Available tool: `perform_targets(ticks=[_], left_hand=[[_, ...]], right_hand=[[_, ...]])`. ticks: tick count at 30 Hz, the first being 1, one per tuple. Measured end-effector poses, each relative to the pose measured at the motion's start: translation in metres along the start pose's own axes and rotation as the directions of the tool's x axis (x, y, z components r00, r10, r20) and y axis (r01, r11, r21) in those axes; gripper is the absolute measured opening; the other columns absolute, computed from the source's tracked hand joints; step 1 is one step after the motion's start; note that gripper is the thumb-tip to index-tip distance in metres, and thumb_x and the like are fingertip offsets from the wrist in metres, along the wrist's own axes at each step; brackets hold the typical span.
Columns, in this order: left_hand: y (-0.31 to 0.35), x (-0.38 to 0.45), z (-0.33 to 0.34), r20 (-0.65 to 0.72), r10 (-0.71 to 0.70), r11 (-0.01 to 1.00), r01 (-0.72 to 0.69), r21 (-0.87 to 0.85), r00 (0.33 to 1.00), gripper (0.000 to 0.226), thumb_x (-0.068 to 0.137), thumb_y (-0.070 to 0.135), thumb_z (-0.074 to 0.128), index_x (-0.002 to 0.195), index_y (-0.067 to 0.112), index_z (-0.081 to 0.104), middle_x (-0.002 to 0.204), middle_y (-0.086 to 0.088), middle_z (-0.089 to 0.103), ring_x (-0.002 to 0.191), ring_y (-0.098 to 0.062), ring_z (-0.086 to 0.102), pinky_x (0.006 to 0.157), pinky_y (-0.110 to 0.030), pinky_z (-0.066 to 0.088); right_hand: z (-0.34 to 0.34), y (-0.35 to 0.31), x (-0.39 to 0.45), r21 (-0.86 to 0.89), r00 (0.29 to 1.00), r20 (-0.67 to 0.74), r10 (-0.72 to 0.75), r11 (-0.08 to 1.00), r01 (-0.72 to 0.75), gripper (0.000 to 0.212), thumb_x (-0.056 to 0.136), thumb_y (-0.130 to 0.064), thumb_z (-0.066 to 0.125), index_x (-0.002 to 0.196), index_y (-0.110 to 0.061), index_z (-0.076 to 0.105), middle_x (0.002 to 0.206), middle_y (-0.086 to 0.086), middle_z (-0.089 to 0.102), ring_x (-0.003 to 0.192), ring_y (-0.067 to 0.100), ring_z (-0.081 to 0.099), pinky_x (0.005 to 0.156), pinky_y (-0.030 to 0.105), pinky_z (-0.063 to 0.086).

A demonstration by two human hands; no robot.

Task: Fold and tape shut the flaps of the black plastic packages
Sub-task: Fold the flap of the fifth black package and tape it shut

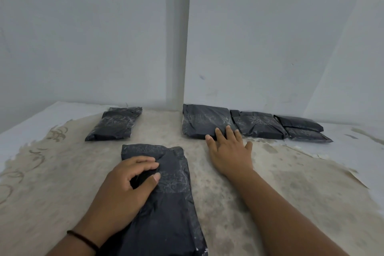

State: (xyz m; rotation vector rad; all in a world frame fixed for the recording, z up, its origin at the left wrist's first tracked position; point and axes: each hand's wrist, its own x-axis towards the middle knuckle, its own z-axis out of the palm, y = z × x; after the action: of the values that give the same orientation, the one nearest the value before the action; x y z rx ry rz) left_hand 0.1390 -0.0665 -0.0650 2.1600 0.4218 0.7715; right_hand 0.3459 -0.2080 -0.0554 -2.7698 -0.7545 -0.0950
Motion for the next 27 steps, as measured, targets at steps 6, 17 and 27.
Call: perform_targets(ticks=[6, 17, 27], left_hand=[[0.001, 0.0, 0.0, -0.005, -0.004, 1.0, 0.004, -0.004, 1.0, 0.021, 0.071, 0.04, 0.066, 0.09, 0.035, 0.073, 0.107, 0.024, 0.064, 0.107, 0.009, 0.053, 0.088, -0.009, 0.035], [0.01, -0.003, -0.003, 0.0, -0.01, 1.0, 0.01, -0.028, 1.0, 0.025, 0.082, 0.018, 0.071, 0.088, 0.042, 0.066, 0.108, 0.025, 0.061, 0.109, 0.004, 0.054, 0.091, -0.006, 0.034], [0.007, -0.003, -0.013, -0.247, -0.035, 0.998, 0.023, -0.054, 0.968, 0.015, 0.083, 0.009, 0.068, 0.086, 0.023, 0.073, 0.099, 0.015, 0.068, 0.099, 0.005, 0.059, 0.083, 0.0, 0.038]], right_hand=[[0.0, 0.0, -0.004, 0.083, 0.995, -0.088, -0.053, 0.995, 0.061, 0.062, 0.095, -0.059, 0.019, 0.149, -0.029, 0.02, 0.159, 0.006, 0.012, 0.147, 0.025, 0.002, 0.115, 0.052, 0.003], [-0.006, -0.023, -0.059, 0.108, 0.931, -0.227, -0.285, 0.943, 0.315, 0.038, 0.097, -0.043, 0.039, 0.123, -0.023, 0.057, 0.12, -0.001, 0.053, 0.116, 0.019, 0.045, 0.099, 0.034, 0.03], [0.004, -0.02, -0.069, 0.313, 0.968, -0.222, -0.121, 0.931, 0.188, 0.036, 0.095, -0.038, 0.046, 0.122, -0.018, 0.06, 0.121, 0.002, 0.058, 0.115, 0.019, 0.05, 0.1, 0.033, 0.034]])
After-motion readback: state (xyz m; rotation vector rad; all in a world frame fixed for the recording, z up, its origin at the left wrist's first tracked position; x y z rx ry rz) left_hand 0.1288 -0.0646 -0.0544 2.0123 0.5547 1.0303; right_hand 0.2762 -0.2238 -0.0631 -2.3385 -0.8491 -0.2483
